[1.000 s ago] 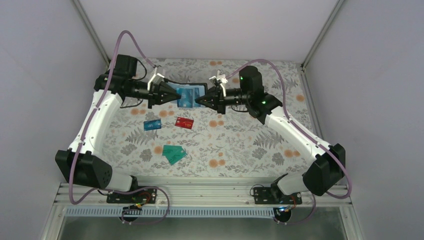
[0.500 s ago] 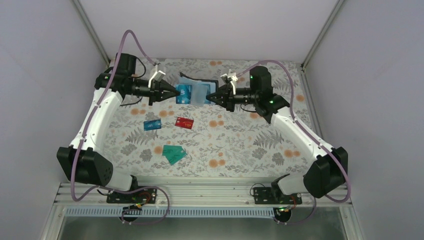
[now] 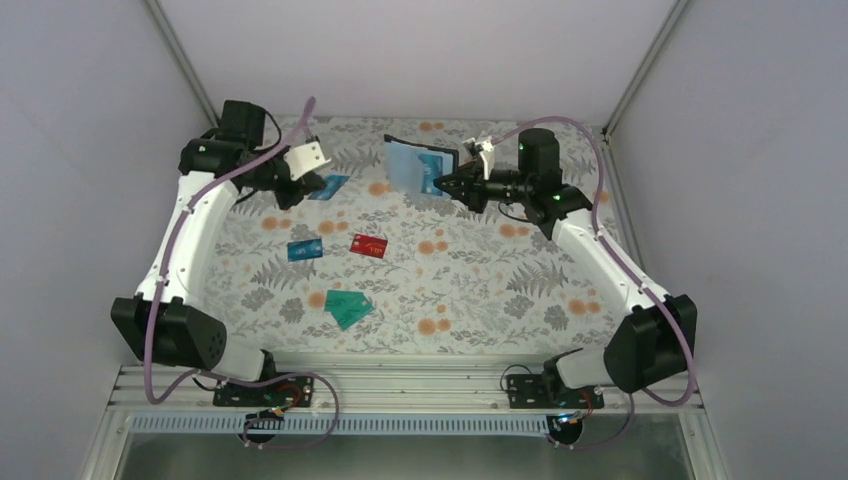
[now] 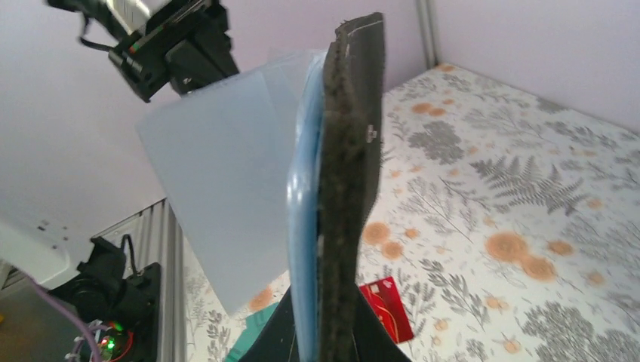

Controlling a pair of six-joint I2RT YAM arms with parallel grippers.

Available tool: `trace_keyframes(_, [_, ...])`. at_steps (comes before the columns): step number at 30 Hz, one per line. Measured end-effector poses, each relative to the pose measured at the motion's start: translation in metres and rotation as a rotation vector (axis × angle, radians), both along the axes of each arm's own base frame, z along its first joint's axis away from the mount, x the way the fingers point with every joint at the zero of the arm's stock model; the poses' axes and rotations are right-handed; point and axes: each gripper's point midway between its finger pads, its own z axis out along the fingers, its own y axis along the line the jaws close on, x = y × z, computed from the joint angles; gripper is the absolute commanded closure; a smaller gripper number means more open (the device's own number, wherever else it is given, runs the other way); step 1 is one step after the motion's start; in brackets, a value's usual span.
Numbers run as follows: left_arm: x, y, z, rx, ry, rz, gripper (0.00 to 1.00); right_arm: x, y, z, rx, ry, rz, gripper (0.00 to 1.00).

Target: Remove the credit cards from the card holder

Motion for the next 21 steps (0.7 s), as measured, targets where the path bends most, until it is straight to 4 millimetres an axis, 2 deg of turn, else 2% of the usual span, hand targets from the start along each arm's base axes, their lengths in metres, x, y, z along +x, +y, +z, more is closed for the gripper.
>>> trace_keyframes(2, [0.005,0.026,-0.023,0.187,-0.016,0.041,0.98,0.009,-0.006,-0.009,-0.016,0.027,-0.031,0.96])
trace_keyframes(5, [0.003,0.059,-0.056,0.422,0.017,0.043,0.98,0.015,-0.007,-0.021,-0.037,0.061,-0.051,0.96])
trace_keyframes(9, [-0.011,0.088,-0.101,0.633,0.128,-0.028,0.98,0.016,-0.009,-0.025,-0.046,0.074,-0.058,0.96])
trace_keyframes(12, [-0.017,0.101,-0.133,0.734,0.225,-0.081,0.97,0.016,-0.009,-0.024,-0.046,0.066,-0.056,0.96])
trace_keyframes(16, [-0.017,0.109,-0.174,0.813,0.351,-0.146,0.98,0.014,-0.009,-0.022,-0.045,0.06,-0.055,0.96])
trace_keyframes(21, [-0.028,0.108,-0.207,0.841,0.448,-0.23,0.98,0.013,-0.01,-0.021,-0.043,0.054,-0.057,0.96])
